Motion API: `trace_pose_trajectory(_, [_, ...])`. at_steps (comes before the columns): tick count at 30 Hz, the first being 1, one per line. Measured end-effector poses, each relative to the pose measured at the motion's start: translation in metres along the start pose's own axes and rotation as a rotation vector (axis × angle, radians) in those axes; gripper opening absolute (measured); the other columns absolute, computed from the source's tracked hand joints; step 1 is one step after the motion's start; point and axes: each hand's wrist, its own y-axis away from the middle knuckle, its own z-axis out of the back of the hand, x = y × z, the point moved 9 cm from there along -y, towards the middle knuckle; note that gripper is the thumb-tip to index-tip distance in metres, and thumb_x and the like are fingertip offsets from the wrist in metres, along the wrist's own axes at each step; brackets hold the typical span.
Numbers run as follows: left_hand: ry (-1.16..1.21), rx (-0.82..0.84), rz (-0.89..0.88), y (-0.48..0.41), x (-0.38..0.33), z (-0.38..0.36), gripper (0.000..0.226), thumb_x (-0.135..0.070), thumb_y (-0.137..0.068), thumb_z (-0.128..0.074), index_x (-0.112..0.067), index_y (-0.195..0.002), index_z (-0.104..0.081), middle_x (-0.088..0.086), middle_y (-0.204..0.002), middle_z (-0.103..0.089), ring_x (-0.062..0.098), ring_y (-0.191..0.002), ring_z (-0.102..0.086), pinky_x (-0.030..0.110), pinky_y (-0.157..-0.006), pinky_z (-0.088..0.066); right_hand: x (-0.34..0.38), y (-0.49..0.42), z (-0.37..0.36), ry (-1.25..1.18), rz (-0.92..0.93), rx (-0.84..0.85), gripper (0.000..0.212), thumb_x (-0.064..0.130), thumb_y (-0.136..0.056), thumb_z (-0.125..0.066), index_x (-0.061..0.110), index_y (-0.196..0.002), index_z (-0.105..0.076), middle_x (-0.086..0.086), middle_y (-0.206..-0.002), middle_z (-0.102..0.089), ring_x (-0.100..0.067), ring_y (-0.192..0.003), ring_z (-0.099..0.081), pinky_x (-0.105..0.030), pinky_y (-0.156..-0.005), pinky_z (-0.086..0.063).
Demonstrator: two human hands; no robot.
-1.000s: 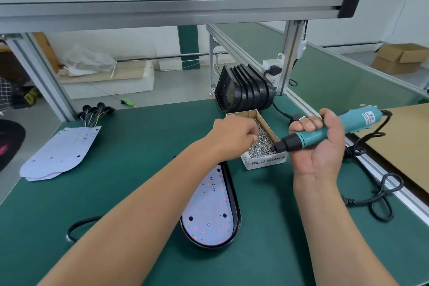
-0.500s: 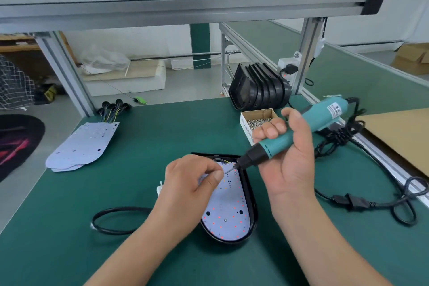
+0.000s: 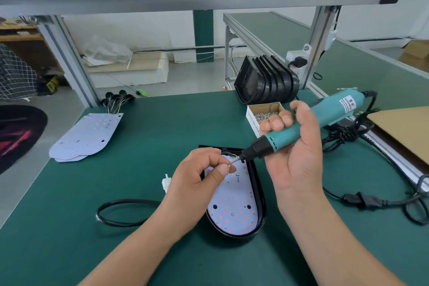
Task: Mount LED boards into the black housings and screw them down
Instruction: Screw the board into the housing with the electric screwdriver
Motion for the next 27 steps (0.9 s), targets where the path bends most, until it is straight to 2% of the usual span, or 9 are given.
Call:
trace_pose_trajectory(10, [0.012, -0.011, 0.008, 0.0007, -0.0003, 0.0004, 0.029, -0.015, -0.102, -0.068, -0.038, -0.087, -0.078, -0.016, -0.117, -0.072, -0.008, -0.131, -0.052, 0.002, -0.093, -0.037, 0.0008, 0.0003, 0.0015, 0.002, -0.006, 0.002, 0.015, 0.023, -0.104, -0.062, 0.019, -0.09, -0.064, 0.005, -0.075, -0.046, -0.013, -0.066, -0.046, -0.029, -0.074, -0.044])
trace_pose_trajectory(16, [0.015, -0.013, 0.01, 0.0011, 0.0001, 0.0, 0.03, -0.014, -0.102, -0.067, -0.038, -0.086, -0.078, -0.016, -0.116, -0.073, -0.008, -0.13, -0.053, 0.002, -0.092, -0.037, 0.0009, 0.0012, -0.0011, 0.008, 0.001, 0.015, 0.014, 0.021, -0.104, -0.06, 0.019, -0.091, -0.062, 0.004, -0.074, -0.045, -0.013, -0.064, -0.046, -0.029, -0.072, -0.044])
trace_pose_trajectory(22, [0.029, -0.021, 0.022, 0.0016, -0.0001, 0.0006, 0.03, -0.014, -0.102, -0.068, -0.035, -0.083, -0.08, -0.008, -0.119, -0.073, -0.007, -0.128, -0.055, 0.004, -0.093, -0.038, 0.0018, 0.0024, -0.0018, 0.013, 0.003, 0.014, 0.014, 0.021, -0.104, -0.059, 0.019, -0.091, -0.061, 0.004, -0.074, -0.046, -0.013, -0.064, -0.046, -0.029, -0.073, -0.043])
trace_pose_trajectory(27, [0.027, -0.024, 0.019, 0.0021, 0.0002, 0.0002, 0.029, -0.013, -0.101, -0.068, -0.033, -0.083, -0.079, -0.013, -0.116, -0.074, -0.006, -0.129, -0.055, 0.003, -0.092, -0.037, 0.0018, 0.0034, -0.0014, 0.028, 0.003, 0.003, 0.011, 0.021, -0.104, -0.061, 0.019, -0.093, -0.061, 0.004, -0.075, -0.046, -0.013, -0.066, -0.045, -0.029, -0.074, -0.042])
